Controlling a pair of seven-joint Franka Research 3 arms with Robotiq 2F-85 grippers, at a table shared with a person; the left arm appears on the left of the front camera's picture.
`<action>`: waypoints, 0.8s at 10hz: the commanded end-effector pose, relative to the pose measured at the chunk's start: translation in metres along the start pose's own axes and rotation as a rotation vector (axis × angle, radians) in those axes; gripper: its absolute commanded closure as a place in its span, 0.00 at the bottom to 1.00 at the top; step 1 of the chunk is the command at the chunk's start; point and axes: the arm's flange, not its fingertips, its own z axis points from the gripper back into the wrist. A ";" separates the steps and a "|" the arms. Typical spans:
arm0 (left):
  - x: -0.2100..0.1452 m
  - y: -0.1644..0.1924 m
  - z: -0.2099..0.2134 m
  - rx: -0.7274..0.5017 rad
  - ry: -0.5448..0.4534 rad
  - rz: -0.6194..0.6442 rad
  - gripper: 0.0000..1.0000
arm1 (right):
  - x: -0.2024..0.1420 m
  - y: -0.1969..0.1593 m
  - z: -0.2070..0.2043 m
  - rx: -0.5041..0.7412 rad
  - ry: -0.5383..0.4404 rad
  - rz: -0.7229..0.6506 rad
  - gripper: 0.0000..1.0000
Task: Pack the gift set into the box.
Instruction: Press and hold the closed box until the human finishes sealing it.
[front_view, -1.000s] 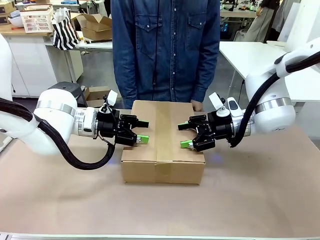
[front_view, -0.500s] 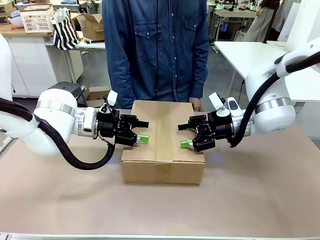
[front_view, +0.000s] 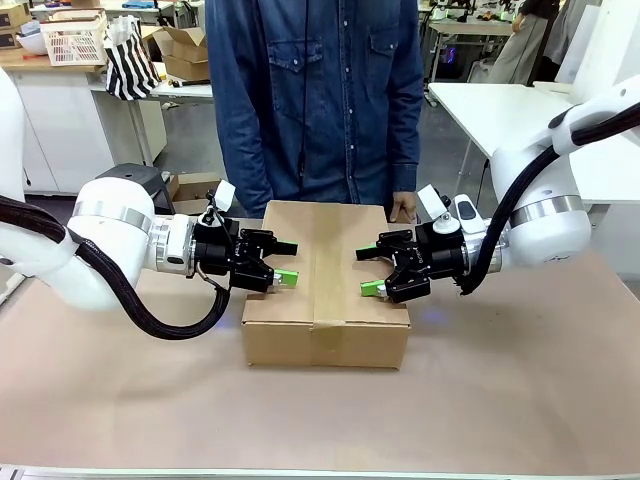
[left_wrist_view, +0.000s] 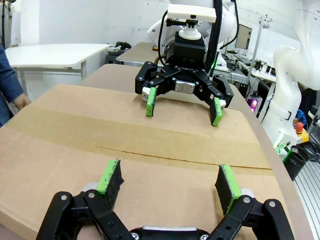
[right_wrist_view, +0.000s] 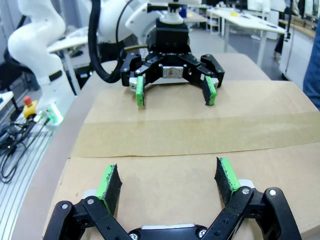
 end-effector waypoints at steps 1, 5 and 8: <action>0.000 0.000 0.002 -0.001 0.014 -0.006 0.00 | -0.001 0.001 0.000 -0.002 0.003 0.012 0.00; 0.066 -0.007 0.046 -0.074 -0.062 0.217 0.00 | 0.063 0.034 0.054 0.105 -0.095 -0.335 0.00; 0.098 -0.045 0.144 -0.061 -0.031 0.543 0.00 | 0.071 0.108 0.156 -0.067 0.134 -0.737 0.00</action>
